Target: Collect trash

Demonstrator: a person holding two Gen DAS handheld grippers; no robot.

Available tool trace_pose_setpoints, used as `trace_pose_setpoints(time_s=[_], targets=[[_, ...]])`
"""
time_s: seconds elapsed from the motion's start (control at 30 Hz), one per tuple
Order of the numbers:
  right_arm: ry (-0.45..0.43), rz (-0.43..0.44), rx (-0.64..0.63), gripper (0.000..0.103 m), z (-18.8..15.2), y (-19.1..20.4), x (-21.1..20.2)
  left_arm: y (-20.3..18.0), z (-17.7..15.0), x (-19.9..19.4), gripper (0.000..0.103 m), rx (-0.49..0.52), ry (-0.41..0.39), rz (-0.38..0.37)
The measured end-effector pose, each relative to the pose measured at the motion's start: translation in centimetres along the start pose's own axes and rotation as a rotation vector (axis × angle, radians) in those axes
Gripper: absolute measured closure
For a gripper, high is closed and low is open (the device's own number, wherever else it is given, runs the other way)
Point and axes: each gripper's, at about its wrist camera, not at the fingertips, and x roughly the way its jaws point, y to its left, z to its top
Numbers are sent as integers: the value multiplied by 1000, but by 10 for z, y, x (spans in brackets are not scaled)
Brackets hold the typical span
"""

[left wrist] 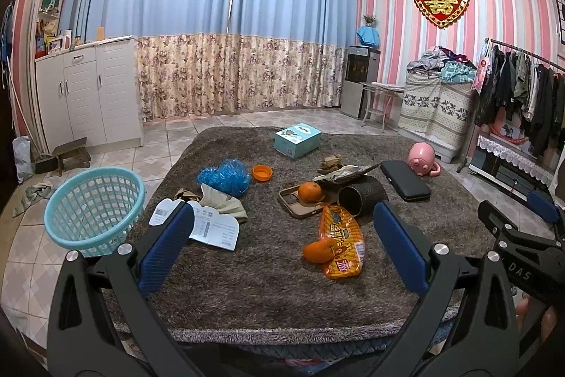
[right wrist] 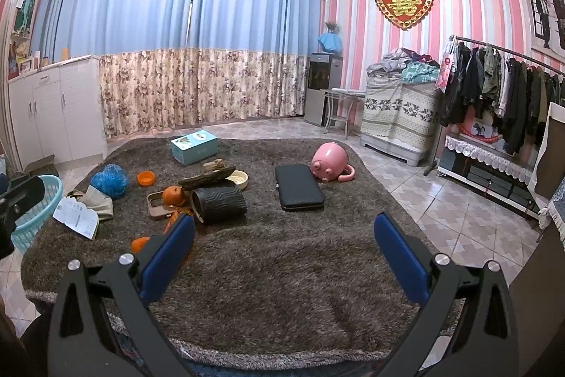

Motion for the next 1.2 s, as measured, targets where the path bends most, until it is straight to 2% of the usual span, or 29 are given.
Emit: trace_pose_setpoints(time_s=[1.2], targets=[[7,-10,5,4,-1,-4,-1,1,-2,1,5,-6,-1,-4]])
